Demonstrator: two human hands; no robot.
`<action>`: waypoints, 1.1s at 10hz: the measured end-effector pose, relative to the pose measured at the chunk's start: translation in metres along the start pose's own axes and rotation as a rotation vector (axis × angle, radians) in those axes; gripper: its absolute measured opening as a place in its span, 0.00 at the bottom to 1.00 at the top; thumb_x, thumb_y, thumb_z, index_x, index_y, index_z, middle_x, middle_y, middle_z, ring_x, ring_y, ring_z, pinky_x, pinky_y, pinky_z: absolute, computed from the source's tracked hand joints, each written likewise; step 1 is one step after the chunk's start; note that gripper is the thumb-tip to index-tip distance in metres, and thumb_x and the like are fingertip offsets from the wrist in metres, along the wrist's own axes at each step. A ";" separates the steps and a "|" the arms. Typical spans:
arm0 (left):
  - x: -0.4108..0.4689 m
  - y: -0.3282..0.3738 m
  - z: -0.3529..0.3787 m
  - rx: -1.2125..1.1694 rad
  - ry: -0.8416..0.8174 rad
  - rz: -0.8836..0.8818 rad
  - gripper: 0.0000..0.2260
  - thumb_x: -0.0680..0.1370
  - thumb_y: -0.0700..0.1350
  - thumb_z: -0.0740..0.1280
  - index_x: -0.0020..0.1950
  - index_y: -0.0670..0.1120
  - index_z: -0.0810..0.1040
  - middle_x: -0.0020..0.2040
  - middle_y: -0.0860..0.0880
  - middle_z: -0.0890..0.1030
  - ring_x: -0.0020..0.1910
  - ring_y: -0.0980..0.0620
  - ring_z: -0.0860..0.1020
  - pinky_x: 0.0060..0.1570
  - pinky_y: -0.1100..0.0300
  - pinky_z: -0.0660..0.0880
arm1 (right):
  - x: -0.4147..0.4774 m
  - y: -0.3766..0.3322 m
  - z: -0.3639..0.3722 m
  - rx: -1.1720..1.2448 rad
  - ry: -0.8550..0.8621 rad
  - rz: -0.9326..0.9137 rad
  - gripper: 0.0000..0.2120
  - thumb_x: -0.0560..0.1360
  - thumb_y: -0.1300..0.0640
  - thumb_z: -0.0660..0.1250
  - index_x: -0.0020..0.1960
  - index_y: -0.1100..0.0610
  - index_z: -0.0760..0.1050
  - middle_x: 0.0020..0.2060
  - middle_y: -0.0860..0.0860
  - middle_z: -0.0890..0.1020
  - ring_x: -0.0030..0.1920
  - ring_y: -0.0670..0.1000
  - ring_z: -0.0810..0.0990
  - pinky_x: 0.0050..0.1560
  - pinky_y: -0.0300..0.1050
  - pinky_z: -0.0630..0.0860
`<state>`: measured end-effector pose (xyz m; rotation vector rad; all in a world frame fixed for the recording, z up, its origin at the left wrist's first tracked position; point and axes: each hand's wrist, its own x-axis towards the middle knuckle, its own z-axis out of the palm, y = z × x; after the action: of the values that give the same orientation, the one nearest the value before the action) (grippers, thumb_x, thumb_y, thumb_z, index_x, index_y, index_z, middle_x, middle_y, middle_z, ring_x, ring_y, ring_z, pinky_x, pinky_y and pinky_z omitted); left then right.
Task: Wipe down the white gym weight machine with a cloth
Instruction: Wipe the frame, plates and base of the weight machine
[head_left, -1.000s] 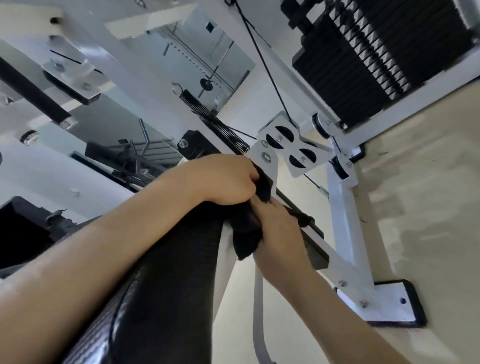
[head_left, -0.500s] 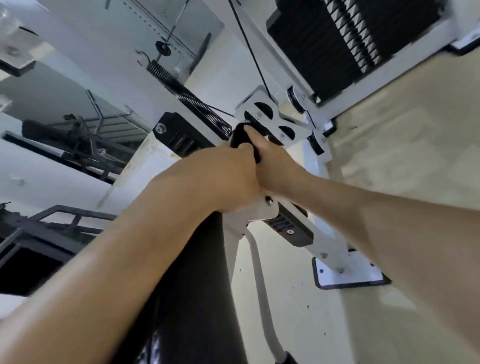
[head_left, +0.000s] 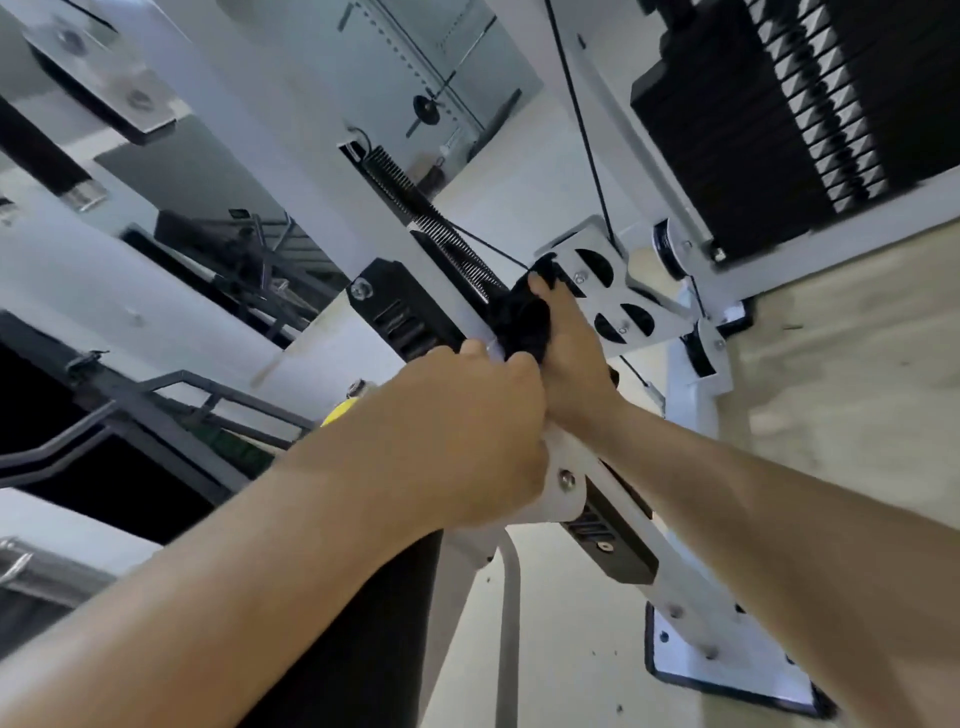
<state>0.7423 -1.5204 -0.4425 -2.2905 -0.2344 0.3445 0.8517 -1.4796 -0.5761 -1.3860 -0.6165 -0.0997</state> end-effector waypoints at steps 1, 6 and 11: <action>0.001 -0.001 0.001 -0.031 0.036 -0.024 0.05 0.77 0.48 0.57 0.48 0.48 0.62 0.40 0.50 0.63 0.45 0.48 0.69 0.36 0.58 0.59 | 0.002 0.001 -0.005 0.045 0.011 0.005 0.20 0.79 0.64 0.62 0.71 0.60 0.67 0.60 0.60 0.77 0.59 0.60 0.76 0.59 0.52 0.73; 0.005 -0.013 0.005 0.019 0.049 0.085 0.19 0.75 0.50 0.57 0.65 0.51 0.71 0.57 0.49 0.73 0.54 0.47 0.72 0.58 0.51 0.72 | -0.097 0.002 -0.005 0.229 0.034 -0.241 0.18 0.83 0.53 0.53 0.70 0.57 0.69 0.55 0.51 0.79 0.57 0.48 0.78 0.58 0.43 0.76; 0.012 -0.017 0.007 0.044 0.047 0.083 0.17 0.77 0.50 0.60 0.66 0.50 0.73 0.55 0.48 0.73 0.53 0.46 0.72 0.51 0.56 0.69 | -0.028 0.015 -0.007 0.107 0.127 0.167 0.08 0.77 0.59 0.64 0.55 0.52 0.77 0.42 0.44 0.81 0.46 0.42 0.80 0.48 0.37 0.76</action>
<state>0.7507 -1.5007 -0.4368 -2.2659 -0.1076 0.3345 0.8366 -1.4913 -0.6028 -1.3110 -0.3936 -0.0201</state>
